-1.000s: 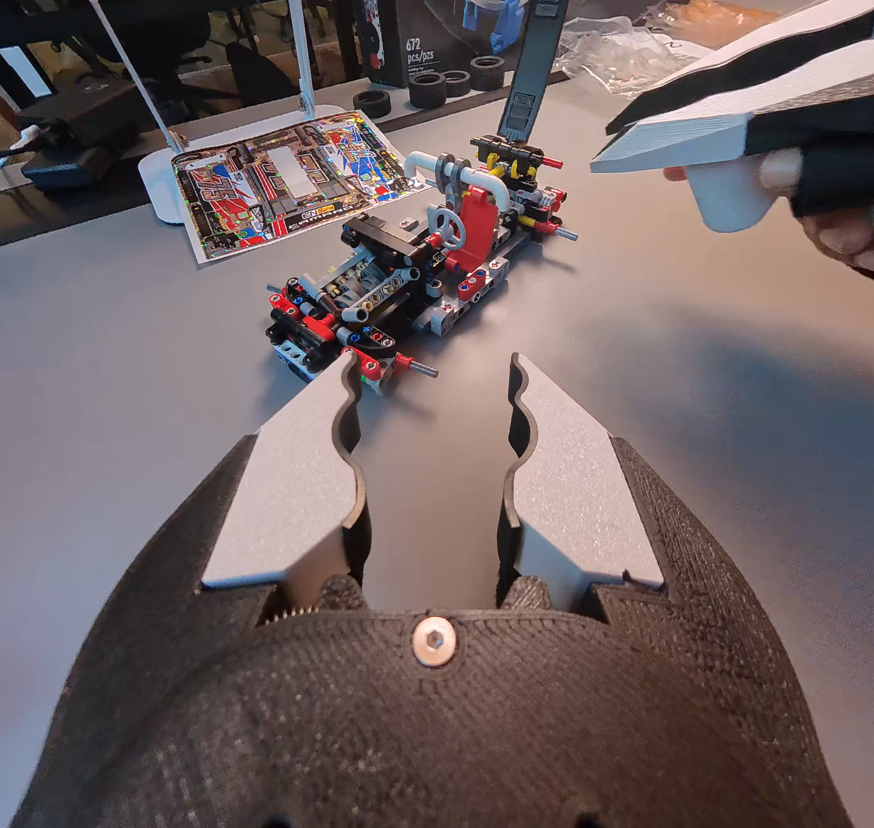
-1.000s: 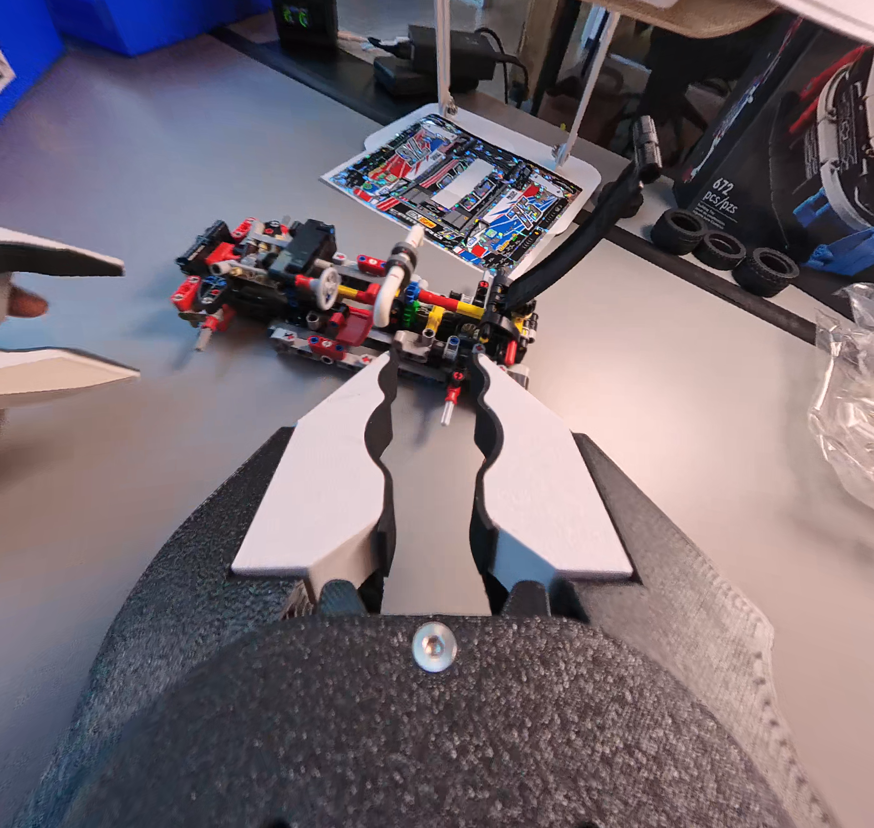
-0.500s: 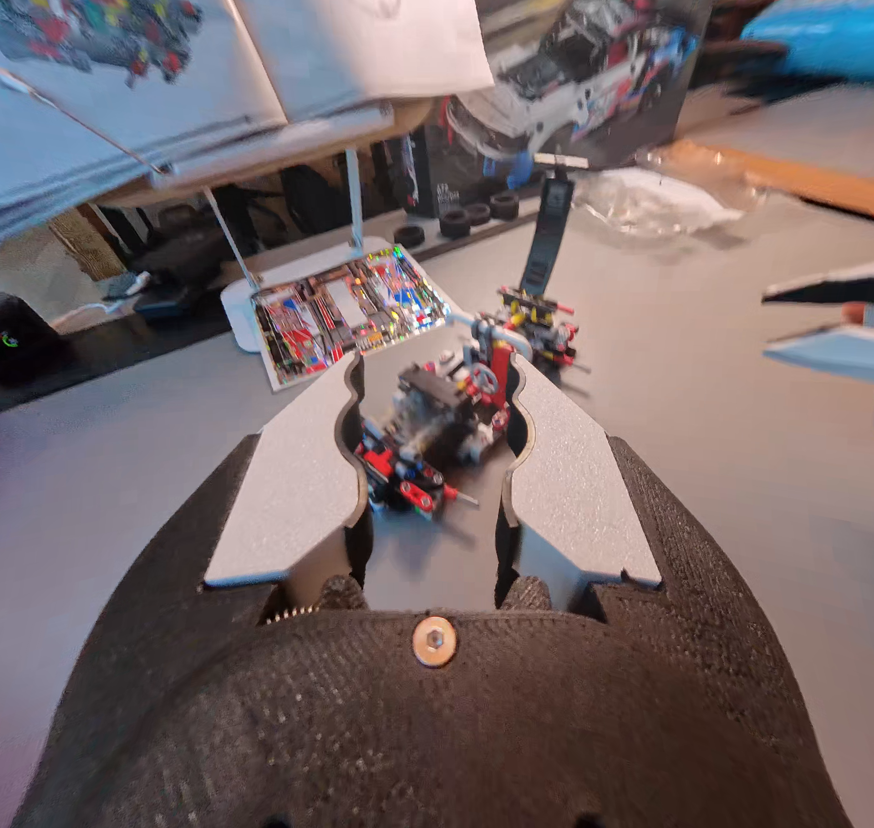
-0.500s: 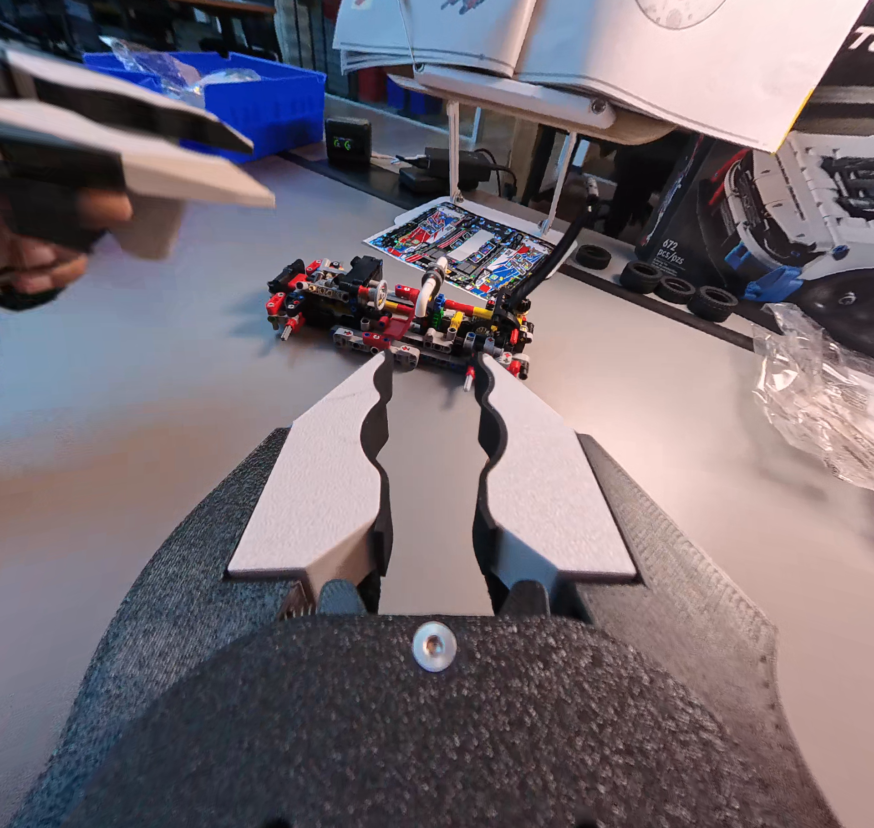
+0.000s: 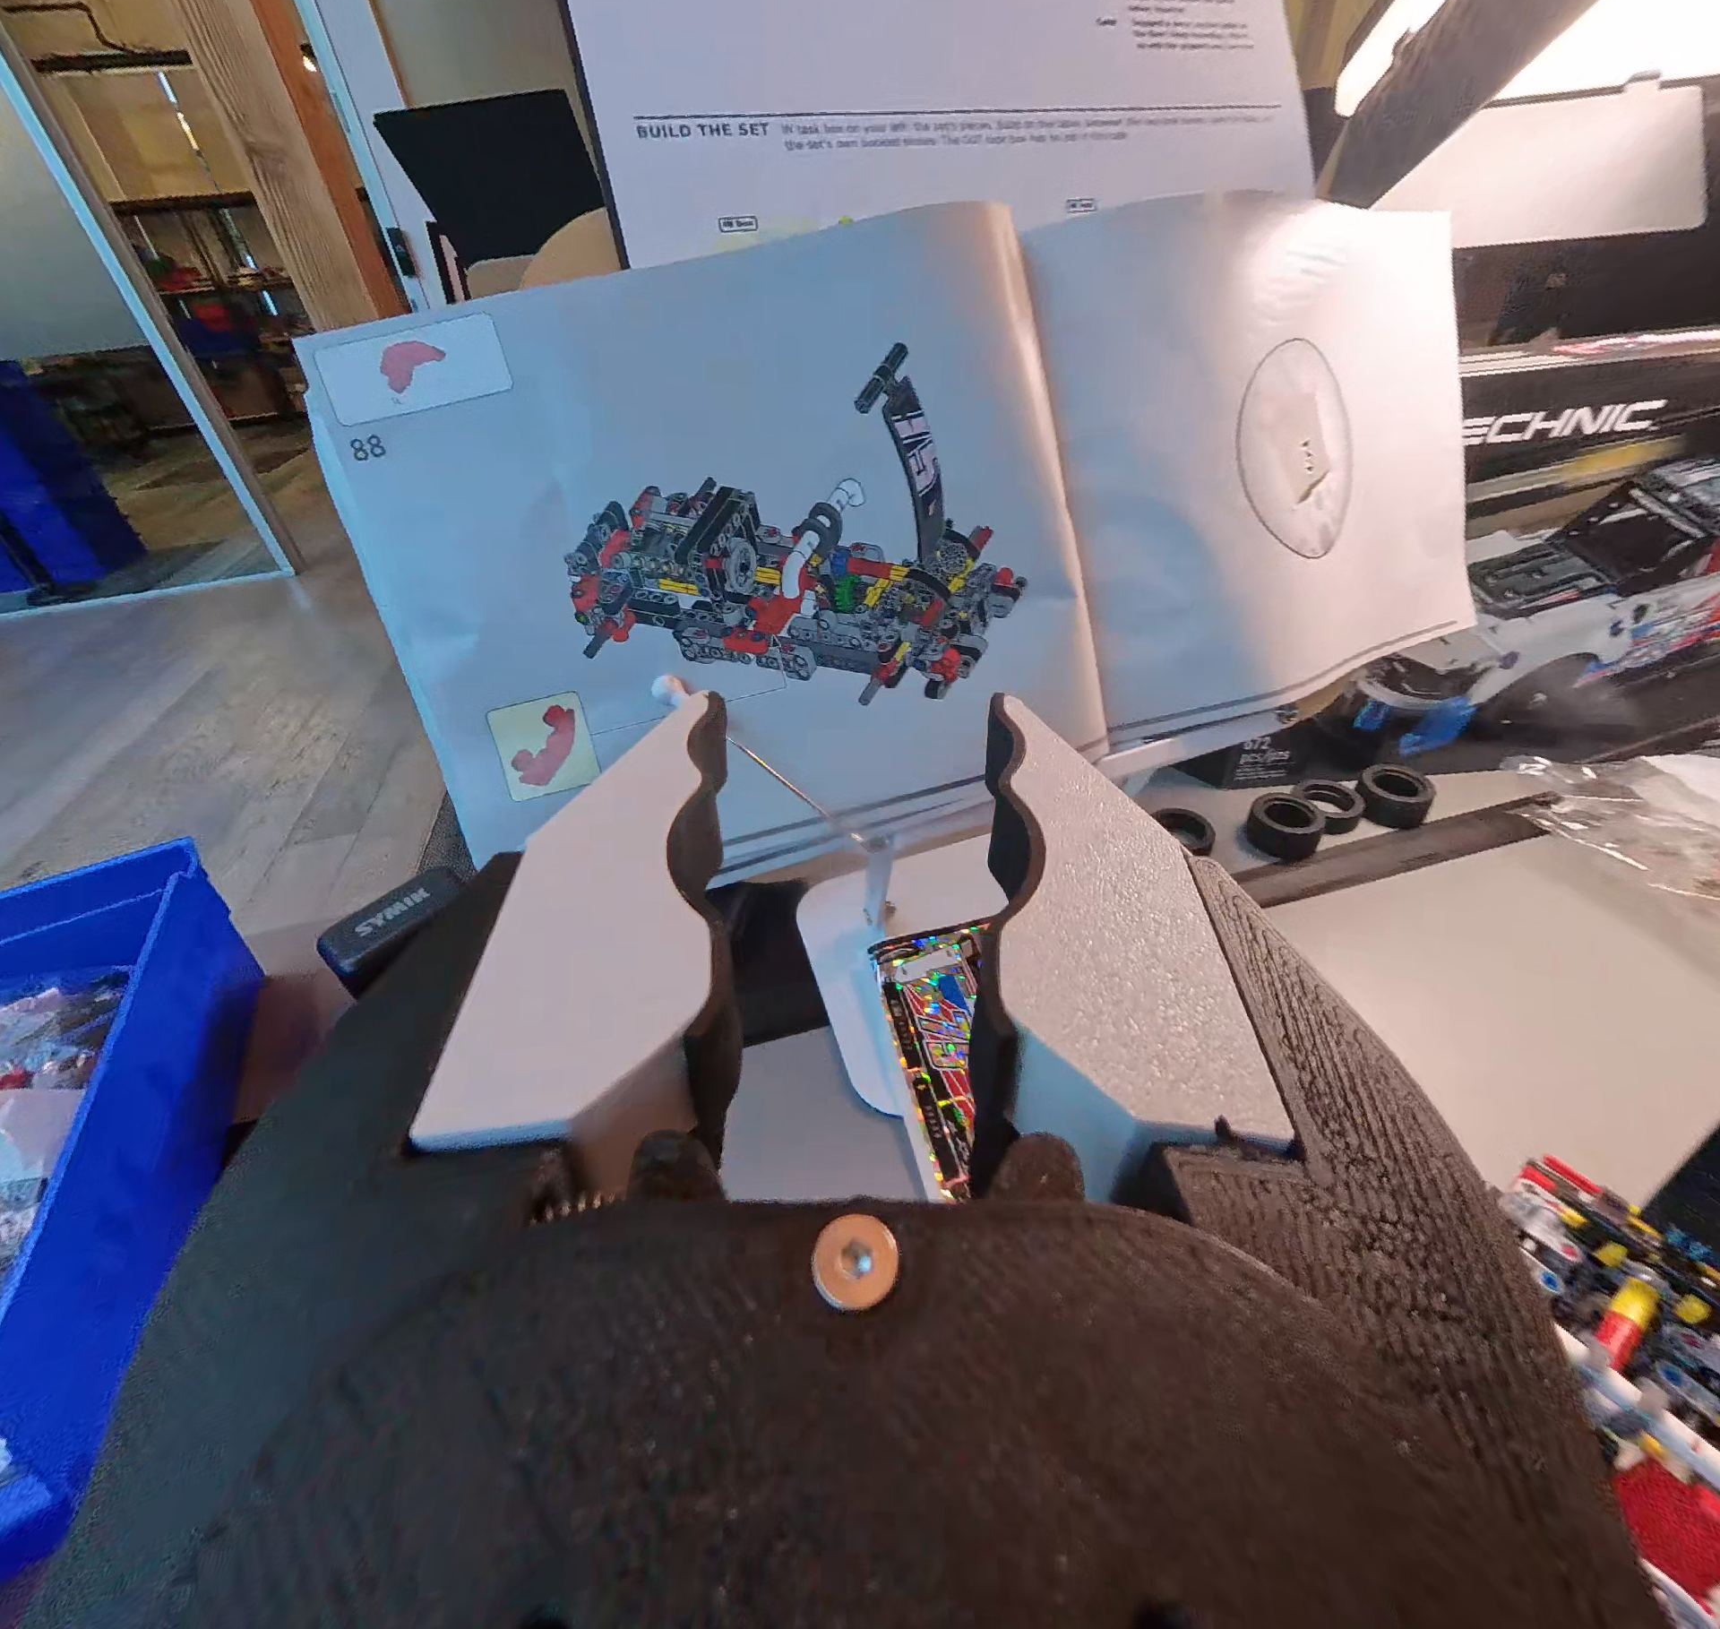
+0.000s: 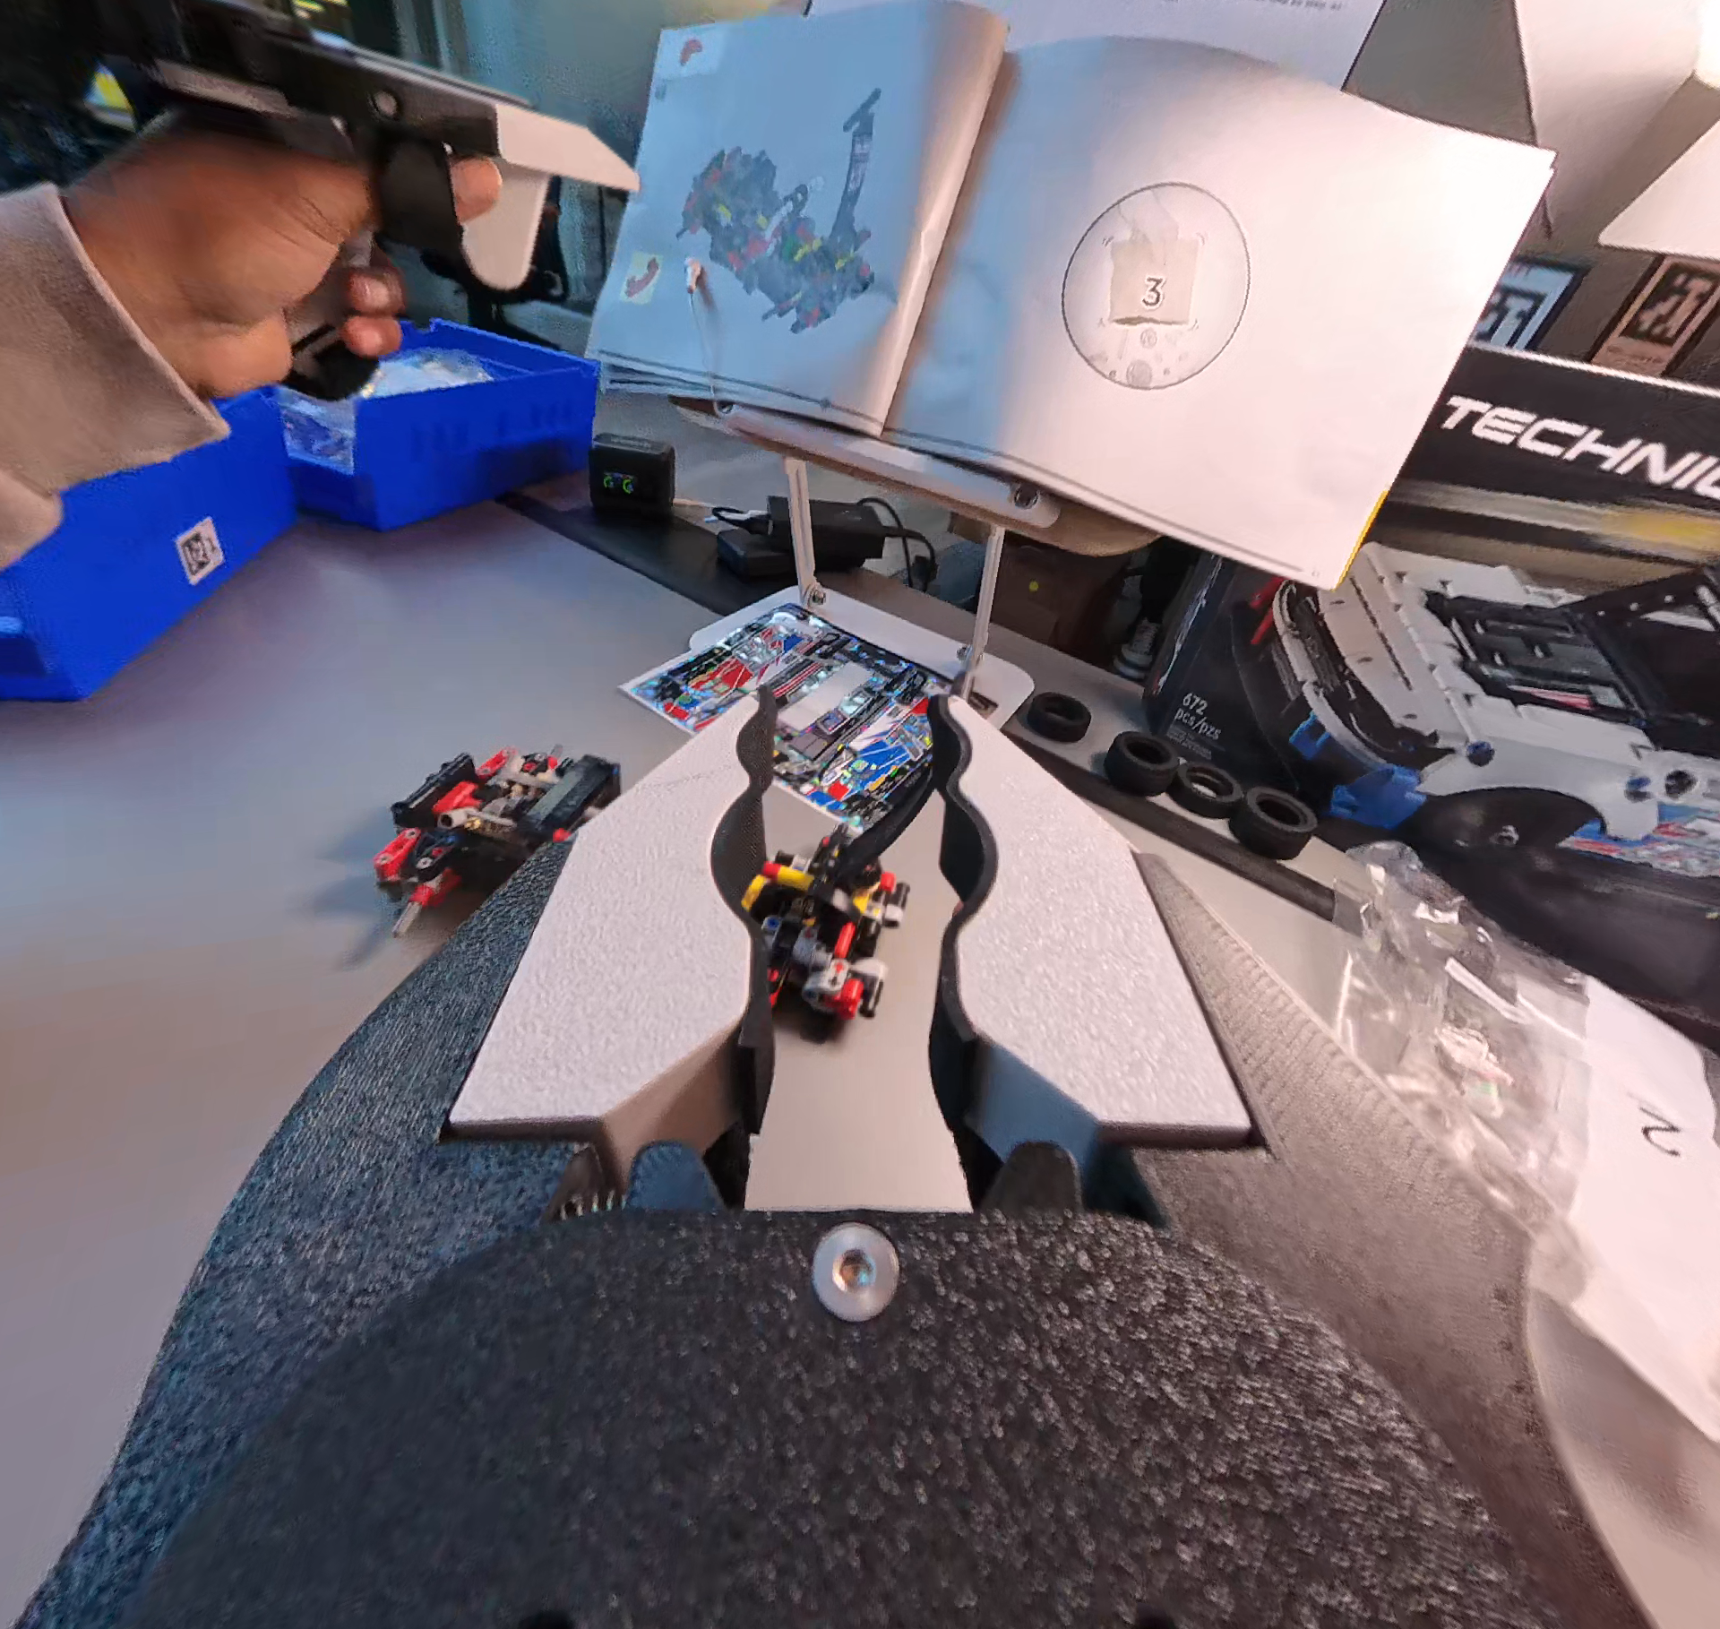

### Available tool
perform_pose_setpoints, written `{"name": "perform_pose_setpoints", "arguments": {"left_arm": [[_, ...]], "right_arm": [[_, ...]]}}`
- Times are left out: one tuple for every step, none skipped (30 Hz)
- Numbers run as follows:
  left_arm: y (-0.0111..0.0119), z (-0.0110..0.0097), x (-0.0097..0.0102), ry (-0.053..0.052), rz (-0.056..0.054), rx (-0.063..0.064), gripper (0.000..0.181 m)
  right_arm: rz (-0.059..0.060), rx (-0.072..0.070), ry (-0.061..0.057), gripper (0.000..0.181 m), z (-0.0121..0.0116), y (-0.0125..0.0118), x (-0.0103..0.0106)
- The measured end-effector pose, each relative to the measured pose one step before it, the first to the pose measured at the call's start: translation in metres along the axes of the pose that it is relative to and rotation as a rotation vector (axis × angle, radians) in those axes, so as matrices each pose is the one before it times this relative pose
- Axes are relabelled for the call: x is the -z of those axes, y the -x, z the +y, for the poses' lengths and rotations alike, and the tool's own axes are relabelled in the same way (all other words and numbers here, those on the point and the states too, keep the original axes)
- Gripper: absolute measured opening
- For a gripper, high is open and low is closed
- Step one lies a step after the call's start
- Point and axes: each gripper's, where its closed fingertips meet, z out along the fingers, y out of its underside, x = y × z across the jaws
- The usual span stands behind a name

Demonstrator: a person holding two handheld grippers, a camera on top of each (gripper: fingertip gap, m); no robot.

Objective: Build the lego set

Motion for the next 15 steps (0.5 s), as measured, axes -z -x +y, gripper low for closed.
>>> {"name": "perform_pose_setpoints", "arguments": {"left_arm": [[0.00433, 0.00357, -0.00905, 0.0080, -0.0054, -0.0010, 0.054], [0.00400, 0.00534, -0.00943, 0.0138, -0.0018, 0.0076, 0.053], [0.00359, 0.00678, -0.00955, 0.0197, 0.0021, 0.0111, 0.052], [0.00331, 0.00716, -0.00890, 0.0190, 0.0021, 0.0109, 0.051], [0.00312, 0.00678, -0.00763, 0.0149, -0.0009, 0.0099, 0.051], [0.00216, 0.00620, -0.00608, 0.0106, -0.0010, 0.0059, 0.050], [0.00177, 0.00616, -0.00467, 0.0075, -0.0048, 0.0030, 0.050], [0.00065, 0.00606, -0.00372, 0.0039, -0.0027, 0.0023, 0.050], [-0.00098, 0.00648, -0.00349, 0.0064, 0.0033, 0.0022, 0.051], [-0.00176, 0.00678, -0.00389, 0.0111, 0.0069, -0.0018, 0.053], [-0.00164, 0.00549, -0.00405, 0.0064, 0.0072, -0.0088, 0.056], [-0.00104, 0.00348, -0.00382, -0.0039, 0.0060, -0.0137, 0.056], [0.00127, 0.00372, -0.00395, 0.0029, -0.0074, -0.0150, 0.056], [0.00119, 0.00230, -0.00360, -0.0008, -0.0034, -0.0157, 0.055], [0.00029, -0.00133, -0.00197, -0.0185, 0.0049, -0.0034, 0.056]], "right_arm": [[-0.0018, 0.0028, -0.0082, 0.031, -0.00608, -0.00528, -0.00737], [-0.0019, 0.0030, -0.0109, 0.031, -0.00654, -0.00514, -0.00782], [0.0020, 0.0115, -0.0120, 0.030, -0.00739, -0.00599, -0.00832], [0.0082, 0.0252, -0.0117, 0.029, -0.00822, -0.00778, -0.00951], [0.0164, 0.0334, -0.0073, 0.028, -0.00782, -0.01040, -0.01118], [0.0183, 0.0264, -0.0031, 0.029, -0.00637, -0.01237, -0.01310], [0.0048, 0.0102, -0.0033, 0.030, -0.00497, -0.01158, -0.01494], [0.0069, 0.0097, -0.0062, 0.031, -0.00397, -0.01223, -0.01605], [0.0173, 0.0286, -0.0052, 0.032, -0.00160, -0.01320, -0.01723], [0.0123, 0.0328, 0.0000, 0.034, 0.00107, -0.01160, -0.01826], [0.0110, 0.0335, 0.0102, 0.038, 0.00481, -0.01040, -0.01923], [0.0183, 0.0297, 0.0291, 0.044, 0.00939, -0.01028, -0.01982], [0.0075, 0.0097, 0.0300, 0.049, 0.01085, -0.00708, -0.01945], [-0.0007, -0.0048, 0.0259, 0.054, 0.01028, -0.00435, -0.01790], [0.0070, -0.0100, 0.0171, 0.057, 0.00856, -0.00391, -0.01541]]}}
